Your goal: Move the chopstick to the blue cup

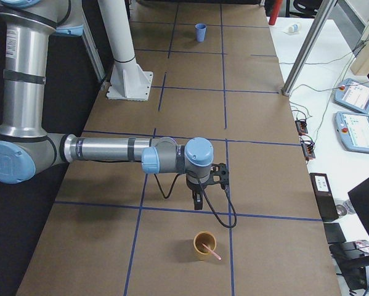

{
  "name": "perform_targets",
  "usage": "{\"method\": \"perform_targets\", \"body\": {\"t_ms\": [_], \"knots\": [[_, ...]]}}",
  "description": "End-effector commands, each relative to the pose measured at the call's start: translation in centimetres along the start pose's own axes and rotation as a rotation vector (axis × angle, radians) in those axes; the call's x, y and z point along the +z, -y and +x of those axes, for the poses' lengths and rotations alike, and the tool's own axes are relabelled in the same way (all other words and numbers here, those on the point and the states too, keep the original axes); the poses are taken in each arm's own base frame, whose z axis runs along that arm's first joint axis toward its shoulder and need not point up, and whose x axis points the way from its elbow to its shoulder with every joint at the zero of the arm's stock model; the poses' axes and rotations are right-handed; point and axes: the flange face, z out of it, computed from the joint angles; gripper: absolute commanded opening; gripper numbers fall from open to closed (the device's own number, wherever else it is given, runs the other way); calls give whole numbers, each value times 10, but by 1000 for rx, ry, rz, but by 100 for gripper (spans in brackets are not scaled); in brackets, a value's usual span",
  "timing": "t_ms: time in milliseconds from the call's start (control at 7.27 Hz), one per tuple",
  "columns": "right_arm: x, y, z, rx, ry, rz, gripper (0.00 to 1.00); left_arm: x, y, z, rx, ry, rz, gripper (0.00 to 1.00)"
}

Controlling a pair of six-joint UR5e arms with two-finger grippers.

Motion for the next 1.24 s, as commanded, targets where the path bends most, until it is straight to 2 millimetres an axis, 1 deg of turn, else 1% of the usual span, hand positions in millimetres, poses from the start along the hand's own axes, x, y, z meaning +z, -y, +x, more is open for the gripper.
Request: {"method": "perform_targets", "body": {"t_ms": [0, 138, 275, 412, 550, 688, 825, 1100], "knots": [[1, 0, -1, -1, 0, -2, 100, 8, 15, 24, 35, -29, 33, 100], [1, 1, -2, -3, 0, -2, 100, 25, 26, 55, -89, -70, 5, 100], [1, 1, -2, -3, 2, -2, 100, 38, 36, 89, -214, -88, -9, 100], [1, 1, -2, -3, 2, -2, 100, 51, 41, 121, -292, -108, -14, 100], [1, 1, -1, -2, 2, -3, 100, 66, 40, 146, -343, -135, -12, 100], [1, 1, -2, -4, 2, -3, 100, 86, 35, 169, -366, -119, 3, 100], [2, 1, -2, -3, 2, -4, 100, 105, 26, 185, -373, -95, 0, 100], [2, 1, -2, -3, 2, -4, 100, 122, 18, 200, -354, -99, -41, 100]]}}
